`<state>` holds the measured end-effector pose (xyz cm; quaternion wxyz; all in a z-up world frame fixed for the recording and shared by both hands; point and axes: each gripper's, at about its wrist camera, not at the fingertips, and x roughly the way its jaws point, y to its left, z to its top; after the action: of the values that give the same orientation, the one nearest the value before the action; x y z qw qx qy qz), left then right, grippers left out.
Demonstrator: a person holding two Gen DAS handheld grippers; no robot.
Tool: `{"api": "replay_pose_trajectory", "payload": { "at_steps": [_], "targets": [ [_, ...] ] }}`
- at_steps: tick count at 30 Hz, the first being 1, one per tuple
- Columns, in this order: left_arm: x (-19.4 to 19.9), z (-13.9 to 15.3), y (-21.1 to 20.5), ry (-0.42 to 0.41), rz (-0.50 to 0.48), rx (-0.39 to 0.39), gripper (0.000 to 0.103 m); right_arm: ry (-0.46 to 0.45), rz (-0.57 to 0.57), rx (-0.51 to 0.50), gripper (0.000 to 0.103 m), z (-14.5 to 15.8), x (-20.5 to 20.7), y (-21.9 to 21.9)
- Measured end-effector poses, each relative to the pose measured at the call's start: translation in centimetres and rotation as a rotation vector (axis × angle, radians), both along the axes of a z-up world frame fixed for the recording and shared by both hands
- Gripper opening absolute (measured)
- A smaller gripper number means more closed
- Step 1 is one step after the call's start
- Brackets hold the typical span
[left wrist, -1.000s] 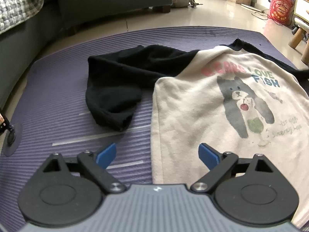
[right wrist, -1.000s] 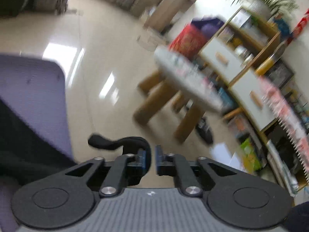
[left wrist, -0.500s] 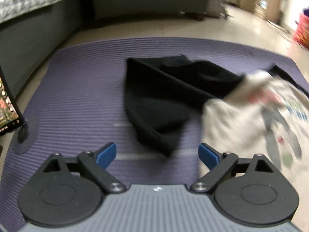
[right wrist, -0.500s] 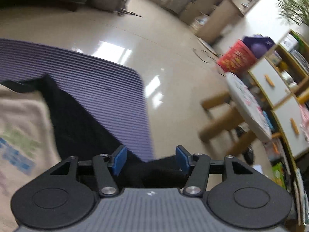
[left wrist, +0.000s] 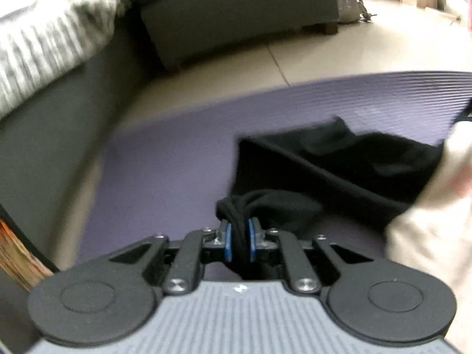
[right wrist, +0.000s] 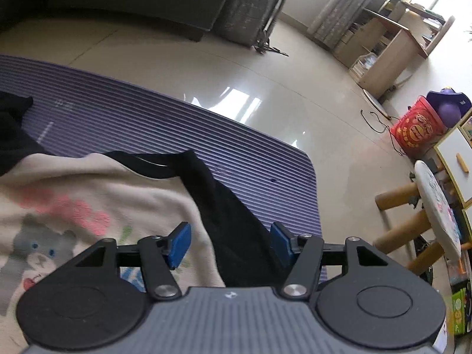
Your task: Fold clothes
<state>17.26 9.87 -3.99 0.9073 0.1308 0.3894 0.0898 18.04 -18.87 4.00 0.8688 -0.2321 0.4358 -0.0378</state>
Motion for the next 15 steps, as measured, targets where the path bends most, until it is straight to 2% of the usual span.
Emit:
{"api": "replay_pose_trajectory", "payload": {
  "at_steps": [7,10,12,14,15],
  "targets": [
    [4.8,4.9,4.3,-0.162,0.147,0.219,0.011,-0.003,0.010,0.004,0.060,-0.2,0.1,0.2],
    [5.9,7.4,6.3,-0.212,0.220,0.250,0.012,-0.002,0.013,0.007,0.061,-0.2,0.1,0.2],
    [7.0,8.1,6.8,-0.193,0.247,0.256,0.016,0.006,0.014,0.014,0.061,-0.3,0.2,0.2],
    [7.7,7.8,6.8,-0.133,0.254,0.260,0.022,0.016,0.014,0.024,0.062,-0.3,0.2,0.2],
    [8.0,7.6,6.8,-0.099,0.257,0.262,0.029,0.022,0.015,0.032,0.062,-0.4,0.2,0.2]
  ]
}}
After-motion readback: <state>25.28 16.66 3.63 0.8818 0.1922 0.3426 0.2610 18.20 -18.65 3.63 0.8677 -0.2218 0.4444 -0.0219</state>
